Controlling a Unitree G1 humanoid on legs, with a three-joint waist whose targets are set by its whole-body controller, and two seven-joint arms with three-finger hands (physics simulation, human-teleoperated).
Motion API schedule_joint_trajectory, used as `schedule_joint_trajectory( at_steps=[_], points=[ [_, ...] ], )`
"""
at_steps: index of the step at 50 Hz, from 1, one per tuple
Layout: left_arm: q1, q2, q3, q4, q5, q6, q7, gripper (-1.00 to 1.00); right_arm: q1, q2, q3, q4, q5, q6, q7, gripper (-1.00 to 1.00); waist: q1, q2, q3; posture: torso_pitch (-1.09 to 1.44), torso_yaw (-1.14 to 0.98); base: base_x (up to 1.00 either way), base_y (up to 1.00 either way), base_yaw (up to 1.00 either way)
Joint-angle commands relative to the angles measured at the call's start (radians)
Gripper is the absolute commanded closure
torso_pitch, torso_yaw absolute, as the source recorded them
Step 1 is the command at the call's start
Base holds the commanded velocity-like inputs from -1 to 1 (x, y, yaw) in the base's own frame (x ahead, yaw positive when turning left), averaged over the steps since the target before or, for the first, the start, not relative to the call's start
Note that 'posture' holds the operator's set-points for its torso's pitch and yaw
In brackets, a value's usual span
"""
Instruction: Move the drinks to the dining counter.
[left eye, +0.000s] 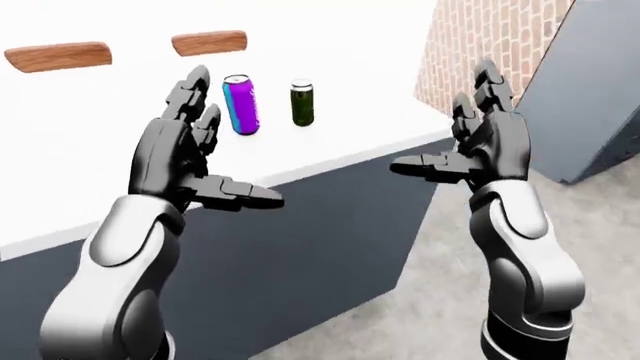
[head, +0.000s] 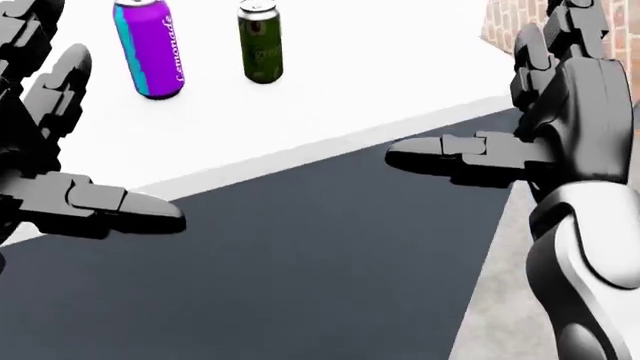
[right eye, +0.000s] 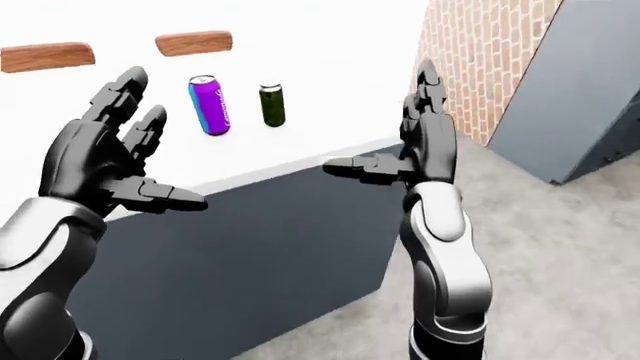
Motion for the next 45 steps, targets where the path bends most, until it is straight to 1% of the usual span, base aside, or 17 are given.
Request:
schedule_joint_trajectory(
  at_steps=[1, 7, 9, 10, 11, 13, 20, 22, 23, 24, 27, 32, 35, 37, 39, 42, 45],
  points=[
    [-0.031, 0.006, 0.004, -0.025, 0.015, -0.032, -0.001, -1.00, -0.027, -0.004, 0.006, -0.034, 0.013, -0.014, 0.002, -1.00, 0.004, 0.017, -0.011, 0.00, 0.00, 0.00, 0.00, -1.00],
    [-0.030, -0.012, -0.014, -0.034, 0.041, -0.030, -0.016, -1.00, -0.011, -0.006, 0.011, -0.056, 0.016, -0.018, 0.006, -1.00, 0.005, 0.090, 0.029, 0.00, 0.00, 0.00, 0.00, -1.00],
    [-0.024, -0.018, -0.018, -0.039, 0.048, -0.032, -0.022, -1.00, 0.002, -0.006, 0.012, -0.074, 0.015, -0.017, 0.011, -1.00, 0.005, 0.134, 0.028, 0.00, 0.00, 0.00, 0.00, -1.00],
    [-0.022, -0.020, -0.020, -0.040, 0.052, -0.035, -0.025, -1.00, 0.003, -0.005, 0.010, -0.079, 0.016, -0.016, 0.013, -1.00, 0.012, 0.176, 0.013, 0.00, 0.00, 0.00, 0.00, -1.00],
    [-0.020, -0.022, -0.021, -0.039, 0.054, -0.038, -0.027, -1.00, 0.006, -0.005, 0.011, -0.080, 0.015, -0.019, 0.014, -1.00, 0.020, 0.132, 0.040, 0.00, 0.00, 0.00, 0.00, -1.00],
    [-0.019, -0.025, -0.020, -0.040, 0.059, -0.039, -0.033, -1.00, 0.011, -0.003, 0.010, -0.095, 0.016, -0.013, 0.016, -1.00, 0.006, 0.130, 0.028, 0.00, 0.00, 0.00, 0.00, -1.00],
    [-0.016, -0.028, -0.016, -0.038, 0.070, -0.047, -0.047, -1.00, 0.019, 0.001, 0.014, -0.103, 0.017, -0.020, 0.023, -1.00, 0.019, 0.033, 0.015, 0.00, 0.00, 0.00, 0.00, -1.00],
    [-0.014, -0.029, -0.019, -0.036, 0.076, -0.045, -0.046, -1.00, 0.022, 0.002, 0.016, -0.104, 0.014, -0.023, 0.025, -1.00, 0.015, -0.021, -0.001, 0.00, 0.00, 0.00, 0.00, -1.00],
    [-0.011, -0.031, -0.019, -0.035, 0.077, -0.047, -0.047, -1.00, 0.024, 0.003, 0.015, -0.101, 0.014, -0.028, 0.027, -1.00, 0.002, -0.075, -0.026, 0.00, 0.00, 0.00, 0.00, -1.00],
    [-0.010, -0.033, -0.020, -0.038, 0.078, -0.045, -0.047, -1.00, 0.026, 0.004, 0.015, -0.097, 0.013, -0.033, 0.029, -1.00, -0.005, -0.031, 0.001, 0.00, 0.00, 0.00, 0.00, -1.00],
    [-0.012, -0.035, -0.023, -0.039, 0.082, -0.044, -0.049, -1.00, 0.028, 0.006, 0.016, -0.098, 0.011, -0.034, 0.030, -1.00, -0.014, 0.004, -0.016, 0.00, 0.00, 0.00, 0.00, -1.00],
    [0.000, -0.046, -0.028, -0.036, 0.090, -0.059, -0.053, -1.00, 0.038, 0.005, 0.012, -0.105, 0.015, -0.037, 0.040, -1.00, -0.003, 0.060, 0.024, 0.00, 0.00, 0.00, 0.00, -1.00],
    [-0.005, -0.045, -0.030, -0.028, 0.097, -0.062, -0.053, -1.00, 0.044, 0.003, 0.010, -0.111, 0.017, -0.038, 0.046, -1.00, 0.002, 0.096, 0.025, 0.00, 0.00, 0.00, 0.00, -1.00],
    [-0.010, -0.047, -0.031, -0.030, 0.097, -0.057, -0.052, -1.00, 0.055, 0.003, 0.007, -0.118, 0.021, -0.041, 0.051, -1.00, 0.010, 0.158, 0.006, 0.00, 0.00, 0.00, 0.00, -1.00],
    [-0.006, -0.049, -0.035, -0.025, 0.100, -0.067, -0.054, -1.00, 0.069, 0.004, 0.009, -0.118, 0.019, -0.053, 0.057, -1.00, 0.014, 0.129, 0.021, 0.00, 0.00, 0.00, 0.00, -1.00],
    [-0.013, -0.052, -0.038, -0.015, 0.103, -0.072, -0.054, -1.00, 0.083, 0.006, 0.014, -0.125, 0.013, -0.058, 0.063, -1.00, 0.007, 0.108, -0.004, 0.00, 0.00, 0.00, 0.00, -1.00],
    [-0.016, -0.058, -0.047, -0.011, 0.107, -0.075, -0.052, -1.00, 0.087, 0.002, 0.010, -0.142, 0.011, -0.042, 0.074, -1.00, 0.015, 0.071, 0.002, 0.00, 0.00, 0.00, 0.00, -1.00]
  ],
)
